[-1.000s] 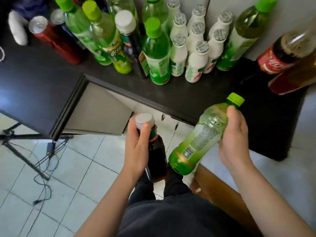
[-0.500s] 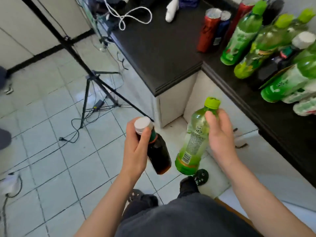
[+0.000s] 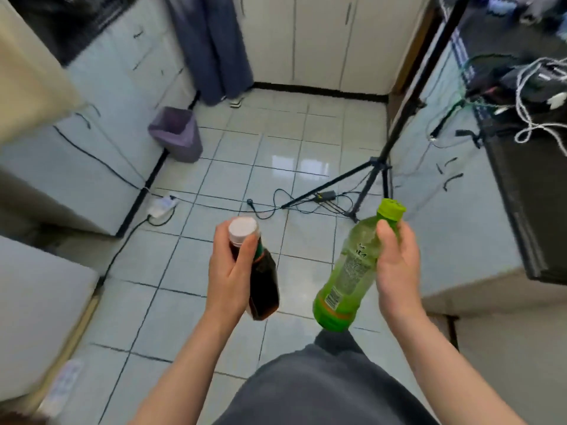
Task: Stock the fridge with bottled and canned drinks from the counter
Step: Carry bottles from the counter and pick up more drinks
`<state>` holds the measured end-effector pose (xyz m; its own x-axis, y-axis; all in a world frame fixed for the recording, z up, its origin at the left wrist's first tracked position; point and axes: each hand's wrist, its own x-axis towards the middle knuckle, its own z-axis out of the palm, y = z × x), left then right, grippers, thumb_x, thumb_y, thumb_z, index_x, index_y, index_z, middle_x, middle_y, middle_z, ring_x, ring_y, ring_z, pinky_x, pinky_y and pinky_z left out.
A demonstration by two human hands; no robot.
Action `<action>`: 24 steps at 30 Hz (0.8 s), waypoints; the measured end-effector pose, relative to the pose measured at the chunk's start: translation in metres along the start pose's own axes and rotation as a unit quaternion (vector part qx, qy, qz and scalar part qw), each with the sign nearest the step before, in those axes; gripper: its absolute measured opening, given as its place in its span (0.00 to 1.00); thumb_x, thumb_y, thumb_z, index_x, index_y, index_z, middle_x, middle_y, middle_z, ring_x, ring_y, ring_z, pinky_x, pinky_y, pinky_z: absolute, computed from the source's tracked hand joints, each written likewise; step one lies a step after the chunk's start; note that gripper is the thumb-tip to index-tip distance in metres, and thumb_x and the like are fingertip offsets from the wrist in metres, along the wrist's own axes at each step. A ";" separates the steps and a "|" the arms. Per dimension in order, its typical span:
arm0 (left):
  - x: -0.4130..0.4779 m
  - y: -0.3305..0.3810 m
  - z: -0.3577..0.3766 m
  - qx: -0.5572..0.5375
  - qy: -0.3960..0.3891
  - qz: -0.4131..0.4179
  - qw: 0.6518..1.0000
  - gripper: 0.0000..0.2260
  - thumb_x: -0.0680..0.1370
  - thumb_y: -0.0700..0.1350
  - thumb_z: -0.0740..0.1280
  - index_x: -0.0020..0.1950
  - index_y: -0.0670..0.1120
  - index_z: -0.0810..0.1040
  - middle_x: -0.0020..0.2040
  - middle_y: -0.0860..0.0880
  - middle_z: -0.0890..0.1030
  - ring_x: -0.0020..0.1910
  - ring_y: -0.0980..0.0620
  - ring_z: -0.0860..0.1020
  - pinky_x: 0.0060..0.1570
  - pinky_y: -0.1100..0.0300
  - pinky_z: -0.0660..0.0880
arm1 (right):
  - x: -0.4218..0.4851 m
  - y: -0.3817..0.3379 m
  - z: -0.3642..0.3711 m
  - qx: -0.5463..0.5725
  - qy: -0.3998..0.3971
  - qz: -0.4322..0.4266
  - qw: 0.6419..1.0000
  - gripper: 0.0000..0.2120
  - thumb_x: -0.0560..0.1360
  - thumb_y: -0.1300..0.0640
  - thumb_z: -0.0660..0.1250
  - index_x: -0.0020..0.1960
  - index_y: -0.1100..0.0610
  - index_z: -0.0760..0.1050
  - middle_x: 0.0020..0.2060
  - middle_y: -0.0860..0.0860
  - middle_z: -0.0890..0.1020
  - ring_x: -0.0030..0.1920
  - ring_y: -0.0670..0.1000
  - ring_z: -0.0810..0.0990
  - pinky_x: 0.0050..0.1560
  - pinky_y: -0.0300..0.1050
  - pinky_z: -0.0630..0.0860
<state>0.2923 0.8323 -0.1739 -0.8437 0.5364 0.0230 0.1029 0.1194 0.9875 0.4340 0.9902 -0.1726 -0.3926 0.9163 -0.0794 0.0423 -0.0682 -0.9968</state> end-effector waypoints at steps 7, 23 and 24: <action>0.007 -0.036 -0.118 -0.058 0.192 -0.081 0.976 0.17 0.71 0.67 0.63 0.55 0.62 0.71 0.56 0.52 0.80 0.57 0.57 0.77 0.53 0.66 0.71 | 0.011 -0.001 0.172 -0.072 -0.170 0.012 0.983 0.18 0.70 0.40 0.61 0.51 0.51 0.73 0.43 0.47 0.77 0.42 0.45 0.76 0.41 0.40 0.71; 0.068 -0.067 -0.448 0.016 0.574 -0.110 0.812 0.08 0.79 0.45 0.61 0.57 0.54 0.68 0.50 0.59 0.74 0.46 0.75 0.73 0.45 0.80 0.67 | -0.070 -0.023 0.633 -0.058 -0.614 -0.114 0.779 0.05 0.74 0.49 0.59 0.45 0.46 0.73 0.35 0.38 0.76 0.36 0.37 0.73 0.36 0.26 0.68; 0.069 -0.067 -0.463 0.024 0.588 -0.107 0.801 0.08 0.80 0.44 0.61 0.56 0.55 0.68 0.50 0.59 0.73 0.47 0.75 0.73 0.46 0.80 0.67 | -0.080 -0.028 0.653 -0.057 -0.632 -0.125 0.763 0.05 0.75 0.50 0.59 0.46 0.46 0.73 0.36 0.37 0.77 0.37 0.36 0.73 0.37 0.25 0.68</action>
<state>-0.0169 0.4744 -0.1661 -0.7548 -0.6558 0.0134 -0.1141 0.1515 0.9819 -0.1355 0.6614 -0.1460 -0.9706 -0.2218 0.0937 -0.1283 0.1471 -0.9808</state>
